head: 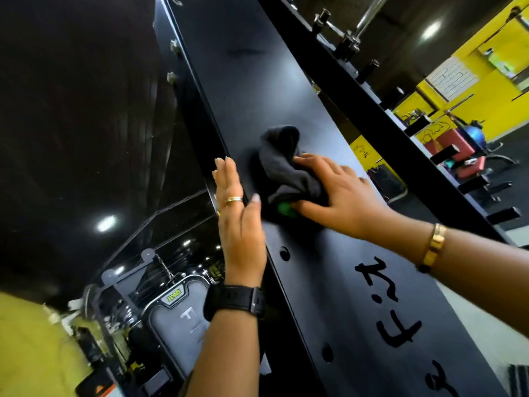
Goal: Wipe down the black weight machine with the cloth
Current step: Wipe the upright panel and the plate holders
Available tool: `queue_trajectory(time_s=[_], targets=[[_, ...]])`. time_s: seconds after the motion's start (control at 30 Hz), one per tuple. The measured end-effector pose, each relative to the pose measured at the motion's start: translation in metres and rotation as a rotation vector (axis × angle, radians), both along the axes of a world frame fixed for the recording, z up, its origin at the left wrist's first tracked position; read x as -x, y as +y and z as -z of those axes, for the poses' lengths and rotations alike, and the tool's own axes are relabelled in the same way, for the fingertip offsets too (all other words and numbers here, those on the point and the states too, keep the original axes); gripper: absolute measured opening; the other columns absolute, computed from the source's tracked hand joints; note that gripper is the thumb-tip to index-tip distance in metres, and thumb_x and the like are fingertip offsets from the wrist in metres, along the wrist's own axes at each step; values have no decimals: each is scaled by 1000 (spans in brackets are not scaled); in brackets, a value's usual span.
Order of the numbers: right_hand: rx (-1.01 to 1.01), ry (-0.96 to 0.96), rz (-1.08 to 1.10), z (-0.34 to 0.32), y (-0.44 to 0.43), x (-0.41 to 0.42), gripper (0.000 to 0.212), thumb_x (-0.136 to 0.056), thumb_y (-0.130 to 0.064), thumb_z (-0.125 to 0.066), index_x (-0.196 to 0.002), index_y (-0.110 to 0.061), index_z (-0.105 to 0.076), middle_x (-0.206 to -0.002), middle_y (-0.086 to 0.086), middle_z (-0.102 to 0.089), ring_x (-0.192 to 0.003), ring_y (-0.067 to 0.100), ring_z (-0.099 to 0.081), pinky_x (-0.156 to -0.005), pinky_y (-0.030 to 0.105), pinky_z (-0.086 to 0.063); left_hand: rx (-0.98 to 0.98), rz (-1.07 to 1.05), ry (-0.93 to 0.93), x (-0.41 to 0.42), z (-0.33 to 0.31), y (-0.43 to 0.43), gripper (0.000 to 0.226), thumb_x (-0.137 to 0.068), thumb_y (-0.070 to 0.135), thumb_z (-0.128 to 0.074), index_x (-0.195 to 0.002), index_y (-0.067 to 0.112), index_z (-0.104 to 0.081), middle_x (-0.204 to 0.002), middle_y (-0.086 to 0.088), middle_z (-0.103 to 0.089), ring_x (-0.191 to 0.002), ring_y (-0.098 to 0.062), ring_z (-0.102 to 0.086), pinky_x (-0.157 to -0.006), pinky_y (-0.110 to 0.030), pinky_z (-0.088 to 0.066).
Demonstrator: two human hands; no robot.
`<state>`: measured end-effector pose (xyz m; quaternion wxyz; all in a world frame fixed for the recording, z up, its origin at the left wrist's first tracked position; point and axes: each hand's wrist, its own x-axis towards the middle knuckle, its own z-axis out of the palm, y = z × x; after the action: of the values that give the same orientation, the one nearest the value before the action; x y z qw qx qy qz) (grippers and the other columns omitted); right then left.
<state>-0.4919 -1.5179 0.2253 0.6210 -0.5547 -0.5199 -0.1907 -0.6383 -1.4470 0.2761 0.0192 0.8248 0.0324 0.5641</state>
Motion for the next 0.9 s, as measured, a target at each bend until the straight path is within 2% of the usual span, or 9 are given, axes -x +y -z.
queue_trajectory(time_s=[0.07, 0.17, 0.3, 0.43, 0.57, 0.63, 0.7, 0.8, 0.9], targets=[[36, 34, 1, -14, 4, -19, 71, -82, -56, -61, -143, -38, -31, -149, -12, -34, -135, 26, -32, -105, 51, -31, -23, -41, 12, 1, 8, 1, 65, -91, 18, -37, -150, 24, -11, -153, 25, -4, -144, 8, 1, -122, -26, -4], [43, 99, -79, -59, 15, -33, 76, -87, -42, -60, -151, -35, -19, -154, 3, -31, -139, 34, -29, -112, 42, -26, -96, -148, -17, 1, 19, -1, 62, -93, 20, -33, -148, 23, -6, -154, 21, -1, -140, 15, 4, -119, -18, -4], [18, 131, -122, -131, 12, -38, 81, -88, -30, -56, -153, -39, -10, -156, 7, -27, -140, 31, -30, -114, 36, -24, -183, -458, -8, -1, 24, -14, 63, -94, 26, -23, -154, 9, -8, -161, -3, -8, -146, -8, -6, -120, -34, -19], [-20, -21, -126, -166, 9, -22, 73, -89, -40, -53, -152, -41, -16, -159, 1, -21, -143, 31, -25, -118, 36, -18, -254, -585, 40, 1, 27, -21, 68, -92, 35, -13, -154, 6, -8, -162, -9, -7, -148, -20, -13, -112, -48, -37], [-84, -175, -120, -139, 13, -4, 77, -83, -70, -46, -150, -47, -16, -161, -5, -14, -144, 34, -17, -117, 42, -10, -233, -563, 57, 3, 28, -21, 66, -94, 28, -24, -154, 8, -5, -163, -7, -1, -149, -19, -8, -118, -42, -27], [-126, -245, -82, -102, 17, -1, 86, -71, -84, -37, -148, -51, -15, -159, -9, -17, -143, 31, -22, -115, 52, -18, -196, -473, 43, 2, 29, -20, 68, -92, 25, -29, -154, 8, -5, -161, -1, 2, -145, -8, 2, -121, -31, -12], [-117, -259, -33, -62, 23, -12, 83, -73, -82, -38, -147, -54, -12, -157, -15, -18, -139, 29, -27, -107, 61, -25, -111, -345, 16, 1, 32, -19, 70, -90, 23, -32, -154, 11, -6, -155, 11, 6, -139, 0, 7, -118, -22, -2], [-54, -130, 17, -25, 27, -43, 80, -78, -75, -43, -147, -53, -12, -156, -14, -21, -137, 32, -31, -105, 65, -26, -26, -272, -12, 1, 37, -18, 72, -88, 21, -34, -154, 16, -6, -150, 16, 4, -137, 4, 8, -115, -17, 3], [2, 165, 22, -4, 35, -58, 74, -86, -68, -49, -149, -49, -15, -155, -6, -25, -135, 37, -31, -109, 55, -28, -23, -317, -7, 1, 43, -24, 72, -88, 21, -33, -154, 15, -4, -160, 5, 3, -137, 2, 7, -116, -19, 2]])
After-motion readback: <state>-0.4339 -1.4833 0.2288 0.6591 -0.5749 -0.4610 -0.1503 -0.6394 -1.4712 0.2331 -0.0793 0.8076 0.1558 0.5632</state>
